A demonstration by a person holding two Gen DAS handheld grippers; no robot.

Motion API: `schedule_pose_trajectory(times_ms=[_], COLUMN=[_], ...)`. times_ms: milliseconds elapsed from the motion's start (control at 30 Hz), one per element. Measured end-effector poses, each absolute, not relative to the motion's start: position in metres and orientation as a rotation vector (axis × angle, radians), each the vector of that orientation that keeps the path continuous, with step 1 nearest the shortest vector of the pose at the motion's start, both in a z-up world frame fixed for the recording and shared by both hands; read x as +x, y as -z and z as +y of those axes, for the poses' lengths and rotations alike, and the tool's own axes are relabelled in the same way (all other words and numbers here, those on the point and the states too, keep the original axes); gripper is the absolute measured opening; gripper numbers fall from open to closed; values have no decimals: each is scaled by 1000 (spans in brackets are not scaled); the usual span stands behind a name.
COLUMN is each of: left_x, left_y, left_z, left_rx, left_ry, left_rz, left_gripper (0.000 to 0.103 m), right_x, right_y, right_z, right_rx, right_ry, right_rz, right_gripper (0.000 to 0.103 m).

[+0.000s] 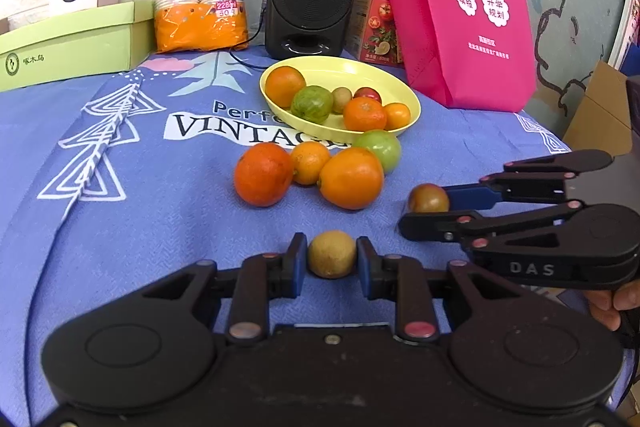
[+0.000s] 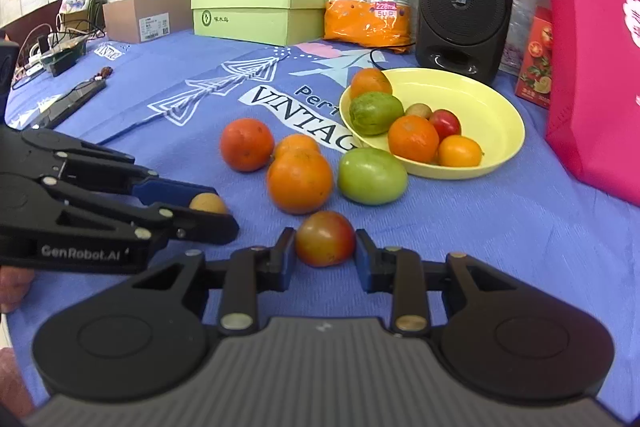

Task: Organize fruits
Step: 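Grasp another kiwi with the left tool while the right tool grasps a tomato, then carry the kiwi and tomato over the yellow plate and release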

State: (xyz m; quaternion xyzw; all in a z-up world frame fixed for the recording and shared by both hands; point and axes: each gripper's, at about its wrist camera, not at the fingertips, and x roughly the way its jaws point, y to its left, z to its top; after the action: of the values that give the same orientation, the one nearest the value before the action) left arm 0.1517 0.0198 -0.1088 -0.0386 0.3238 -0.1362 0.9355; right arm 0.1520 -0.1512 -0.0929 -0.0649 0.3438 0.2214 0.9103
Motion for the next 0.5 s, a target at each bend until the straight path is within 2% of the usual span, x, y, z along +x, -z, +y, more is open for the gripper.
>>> schedule_pose_trajectory(times_ms=[500], left_x=[134], left_y=[75], left_z=[15], left_rx=[-15], left_ry=[316], left_rz=[601], left_gripper=[26], right_x=[125], right_y=[88], right_z=[-180], right_rx=[-84], right_ry=[-410], right_rz=[704], right_gripper=[30])
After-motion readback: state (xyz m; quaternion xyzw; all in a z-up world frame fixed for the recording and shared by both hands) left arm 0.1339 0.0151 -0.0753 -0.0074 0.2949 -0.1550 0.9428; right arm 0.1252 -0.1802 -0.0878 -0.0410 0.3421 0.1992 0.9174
